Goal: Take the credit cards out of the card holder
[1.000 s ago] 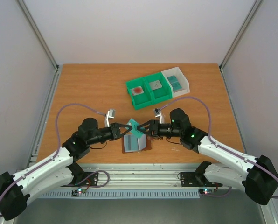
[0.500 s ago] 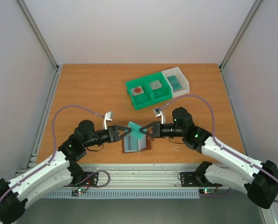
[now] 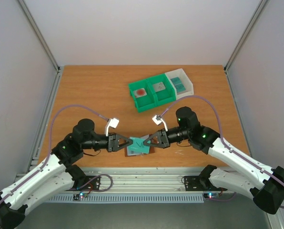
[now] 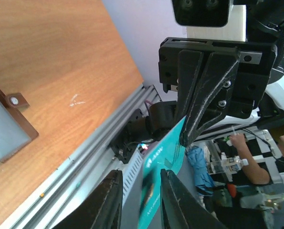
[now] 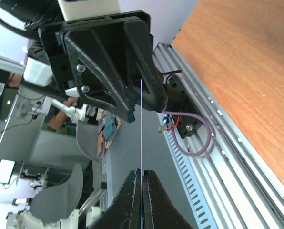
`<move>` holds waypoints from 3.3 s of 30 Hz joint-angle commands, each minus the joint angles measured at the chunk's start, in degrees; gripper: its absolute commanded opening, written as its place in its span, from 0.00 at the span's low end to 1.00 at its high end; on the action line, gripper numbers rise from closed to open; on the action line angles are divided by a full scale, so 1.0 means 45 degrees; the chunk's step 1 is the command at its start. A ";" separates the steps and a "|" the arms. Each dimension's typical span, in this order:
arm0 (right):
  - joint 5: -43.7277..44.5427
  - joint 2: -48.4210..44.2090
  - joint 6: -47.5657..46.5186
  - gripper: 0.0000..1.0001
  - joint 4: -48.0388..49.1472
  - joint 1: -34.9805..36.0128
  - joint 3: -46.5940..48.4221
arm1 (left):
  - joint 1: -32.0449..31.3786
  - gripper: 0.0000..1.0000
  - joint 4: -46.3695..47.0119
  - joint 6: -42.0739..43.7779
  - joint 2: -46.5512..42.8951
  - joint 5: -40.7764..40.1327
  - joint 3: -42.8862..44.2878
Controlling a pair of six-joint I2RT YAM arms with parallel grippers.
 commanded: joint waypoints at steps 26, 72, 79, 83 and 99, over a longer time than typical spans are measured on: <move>0.4364 -0.0905 0.5884 0.65 0.4226 0.0067 -0.1498 | -0.0034 0.00 0.4118 -0.2306 -0.0530 -0.3413 -0.1412; 0.6715 0.3459 1.0261 0.02 1.4361 0.0419 -0.3494 | -0.0036 0.00 0.6485 -0.4145 0.0990 -0.7229 -0.1635; 0.6773 0.3103 0.9870 0.01 1.3802 0.0367 -0.3783 | -0.0018 0.43 0.5485 -0.3929 0.0565 -0.7057 -0.1539; 0.6173 0.2829 0.9032 0.01 1.2681 -0.0157 -0.3411 | -0.0018 0.74 0.3967 -0.3658 0.0245 -0.7071 -0.1157; 0.4580 0.3330 0.3067 0.01 0.3365 -0.5098 0.0589 | -0.0036 0.99 -0.1385 -0.0625 0.1307 -0.7254 0.0941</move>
